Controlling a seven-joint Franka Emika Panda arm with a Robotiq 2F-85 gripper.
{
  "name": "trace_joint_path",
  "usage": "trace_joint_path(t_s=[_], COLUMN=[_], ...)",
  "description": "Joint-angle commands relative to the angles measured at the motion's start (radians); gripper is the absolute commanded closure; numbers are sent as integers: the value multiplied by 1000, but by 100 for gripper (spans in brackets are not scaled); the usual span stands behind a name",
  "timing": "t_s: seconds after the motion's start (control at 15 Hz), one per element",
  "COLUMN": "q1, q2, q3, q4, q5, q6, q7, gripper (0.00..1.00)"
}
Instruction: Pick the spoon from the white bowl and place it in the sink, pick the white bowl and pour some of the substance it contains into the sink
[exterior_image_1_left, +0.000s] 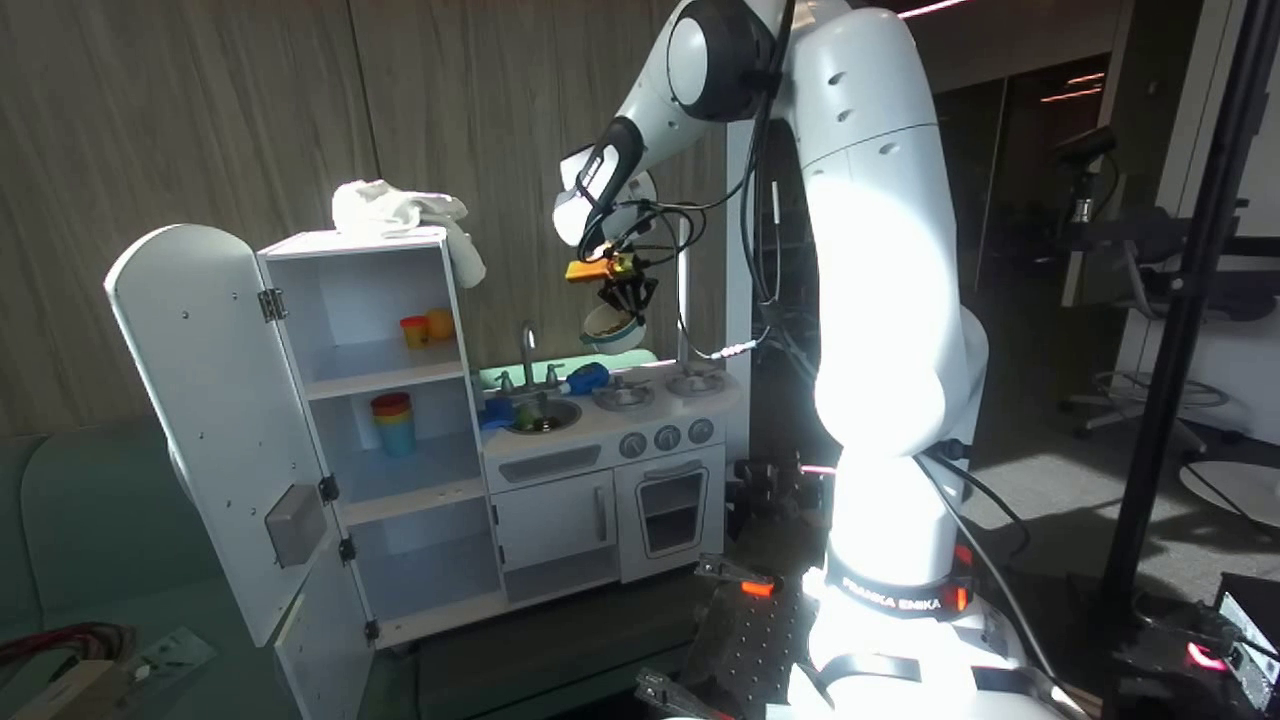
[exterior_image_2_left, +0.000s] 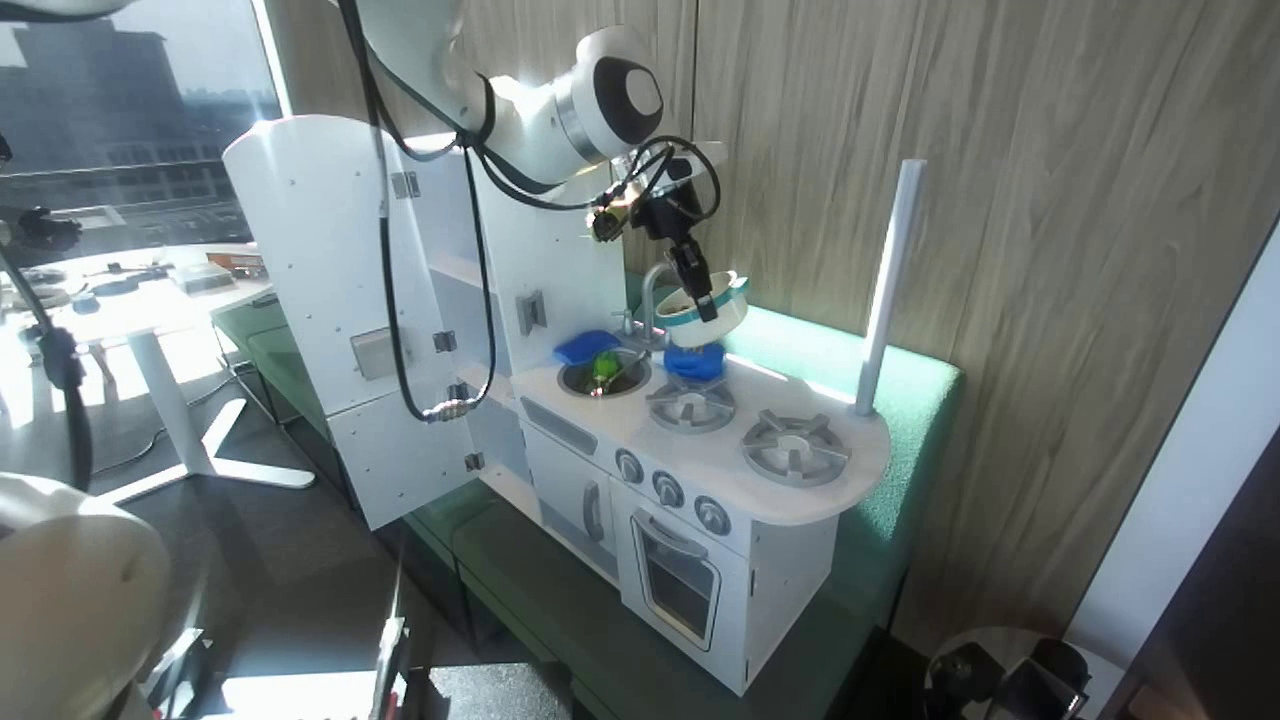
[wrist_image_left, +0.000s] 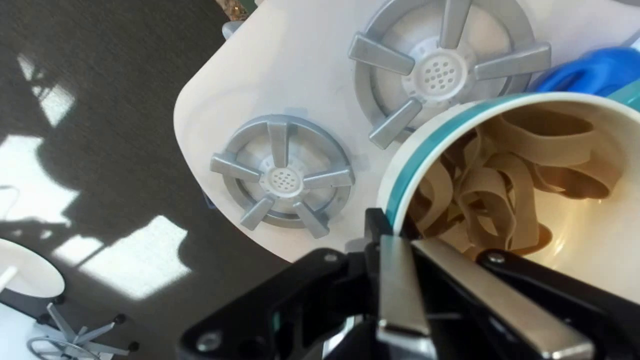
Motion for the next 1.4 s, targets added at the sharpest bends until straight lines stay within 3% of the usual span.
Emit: trace_joint_path(t_s=[0.0, 0.67, 1.33], q1=[38, 99, 86], q2=[17, 14, -4], q3=[27, 103, 157], q4=[28, -17, -104], q5=[-132, -481, -935], q6=[-29, 11, 222], q7=[37, 86, 210], gripper=[99, 99, 99])
